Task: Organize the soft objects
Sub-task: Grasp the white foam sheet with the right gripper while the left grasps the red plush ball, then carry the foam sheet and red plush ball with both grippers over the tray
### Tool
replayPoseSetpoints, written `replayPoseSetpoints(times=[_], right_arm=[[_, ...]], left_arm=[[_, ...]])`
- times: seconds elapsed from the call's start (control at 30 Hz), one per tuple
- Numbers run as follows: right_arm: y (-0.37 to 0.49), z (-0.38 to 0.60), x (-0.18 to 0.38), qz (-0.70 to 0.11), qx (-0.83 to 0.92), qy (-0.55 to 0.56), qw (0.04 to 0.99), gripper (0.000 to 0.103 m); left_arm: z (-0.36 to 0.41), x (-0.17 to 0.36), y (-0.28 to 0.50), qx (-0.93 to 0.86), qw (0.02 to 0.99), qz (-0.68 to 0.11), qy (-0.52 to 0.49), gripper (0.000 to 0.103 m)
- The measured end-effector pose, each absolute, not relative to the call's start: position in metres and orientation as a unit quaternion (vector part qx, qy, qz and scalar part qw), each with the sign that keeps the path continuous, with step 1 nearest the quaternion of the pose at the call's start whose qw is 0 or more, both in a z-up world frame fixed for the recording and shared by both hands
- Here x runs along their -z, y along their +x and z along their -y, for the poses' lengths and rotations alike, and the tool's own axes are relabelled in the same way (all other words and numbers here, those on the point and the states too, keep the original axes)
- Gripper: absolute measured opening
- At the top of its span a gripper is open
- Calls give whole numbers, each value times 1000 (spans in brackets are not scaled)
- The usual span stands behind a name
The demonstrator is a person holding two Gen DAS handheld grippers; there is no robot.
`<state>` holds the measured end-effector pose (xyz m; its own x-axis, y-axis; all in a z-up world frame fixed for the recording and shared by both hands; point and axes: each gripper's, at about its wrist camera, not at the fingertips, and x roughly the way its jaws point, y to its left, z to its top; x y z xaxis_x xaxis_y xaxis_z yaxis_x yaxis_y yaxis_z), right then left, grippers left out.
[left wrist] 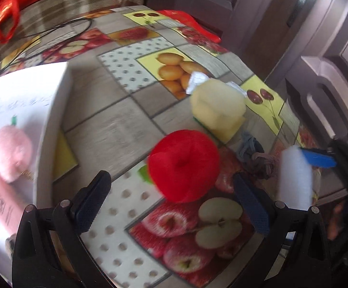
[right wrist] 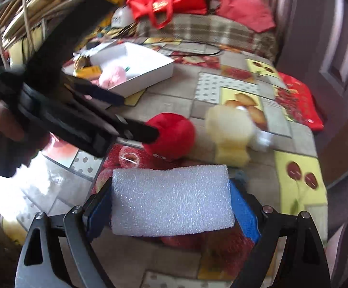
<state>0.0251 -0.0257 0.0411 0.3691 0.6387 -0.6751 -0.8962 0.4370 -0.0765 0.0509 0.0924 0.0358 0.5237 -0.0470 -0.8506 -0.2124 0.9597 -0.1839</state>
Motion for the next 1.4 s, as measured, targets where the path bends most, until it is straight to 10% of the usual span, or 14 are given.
replayPoseSetpoints(times=[0.1,0.13,0.17,0.47,1.07,1.4], right_arm=[[31,39,-46,-296,-463,-206,810,90],[33,44,-47,-295,-458,-201,814,90],[34,48,-48,-296,-455,-197,817,90],[36,67,-67,-279,-426,-152,847,90],[26,12,-239,-113,-505,30,855,90],[-16,-23,-281,-78,-549,82,828,90]], left_arm=[[-85,-24,70,-44,855,-500,-131,96],[-82,-19,75,-45,850,-510,-123,65],[-80,-14,79,-46,847,-517,-117,60],[-87,-50,42,-73,878,-458,-121,58],[-200,-310,-164,-315,920,-195,-129,59],[-231,-274,-231,-377,885,-204,-182,60]])
